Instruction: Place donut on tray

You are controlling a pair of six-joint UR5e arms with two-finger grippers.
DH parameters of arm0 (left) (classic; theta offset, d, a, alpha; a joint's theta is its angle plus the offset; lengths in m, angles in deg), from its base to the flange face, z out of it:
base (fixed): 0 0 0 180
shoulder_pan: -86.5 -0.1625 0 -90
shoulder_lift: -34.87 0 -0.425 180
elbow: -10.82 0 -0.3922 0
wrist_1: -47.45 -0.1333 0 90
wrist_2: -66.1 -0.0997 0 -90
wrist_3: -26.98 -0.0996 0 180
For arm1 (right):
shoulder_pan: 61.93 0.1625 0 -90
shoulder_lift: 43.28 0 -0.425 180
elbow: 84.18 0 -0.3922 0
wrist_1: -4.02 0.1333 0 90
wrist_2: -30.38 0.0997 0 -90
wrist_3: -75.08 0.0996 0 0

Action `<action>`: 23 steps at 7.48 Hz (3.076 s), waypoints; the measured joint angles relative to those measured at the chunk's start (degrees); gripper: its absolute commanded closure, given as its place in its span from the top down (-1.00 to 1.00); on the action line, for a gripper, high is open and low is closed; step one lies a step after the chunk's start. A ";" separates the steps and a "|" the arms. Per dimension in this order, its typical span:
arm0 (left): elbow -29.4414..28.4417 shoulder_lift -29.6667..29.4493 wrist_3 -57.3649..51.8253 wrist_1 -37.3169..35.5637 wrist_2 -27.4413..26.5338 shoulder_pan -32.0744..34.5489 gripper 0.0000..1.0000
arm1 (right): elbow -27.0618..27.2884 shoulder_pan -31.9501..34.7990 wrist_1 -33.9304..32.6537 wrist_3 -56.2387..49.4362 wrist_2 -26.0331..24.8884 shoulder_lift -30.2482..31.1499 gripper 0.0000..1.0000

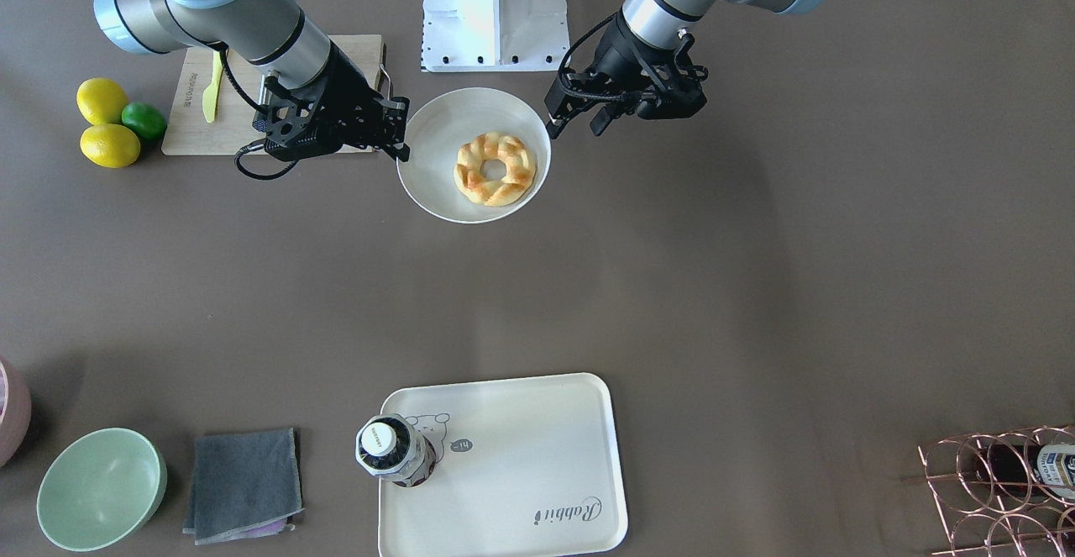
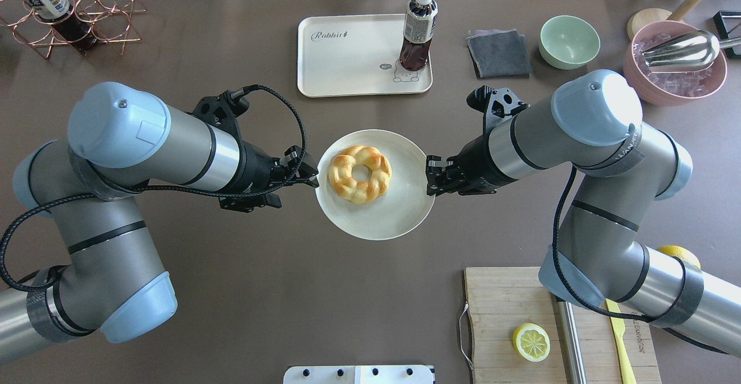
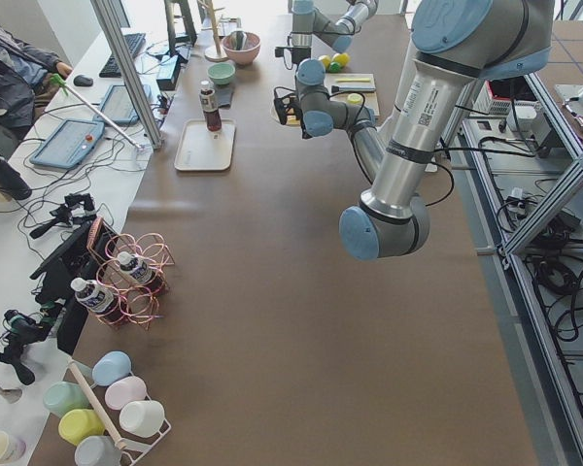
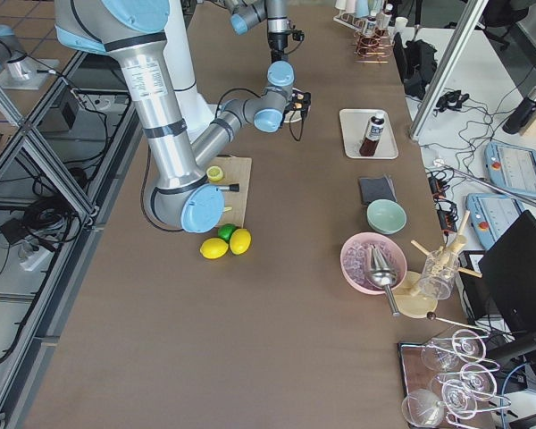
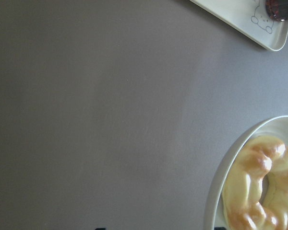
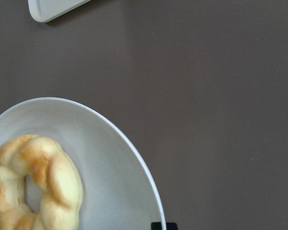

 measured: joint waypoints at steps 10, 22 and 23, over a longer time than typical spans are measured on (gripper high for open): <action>0.08 0.18 1.46 0.09 -1.04 -0.62 0.19 | 2.70 -1.62 -10.57 -0.09 -2.09 -5.35 -1.00; 0.88 0.17 3.17 0.08 -0.72 -1.28 -1.00 | 3.68 -1.47 -10.57 0.00 -2.16 -4.65 0.99; 0.87 0.16 3.50 0.08 -0.72 -1.27 -1.00 | 3.71 -1.50 -10.56 -0.04 -2.24 -4.69 1.00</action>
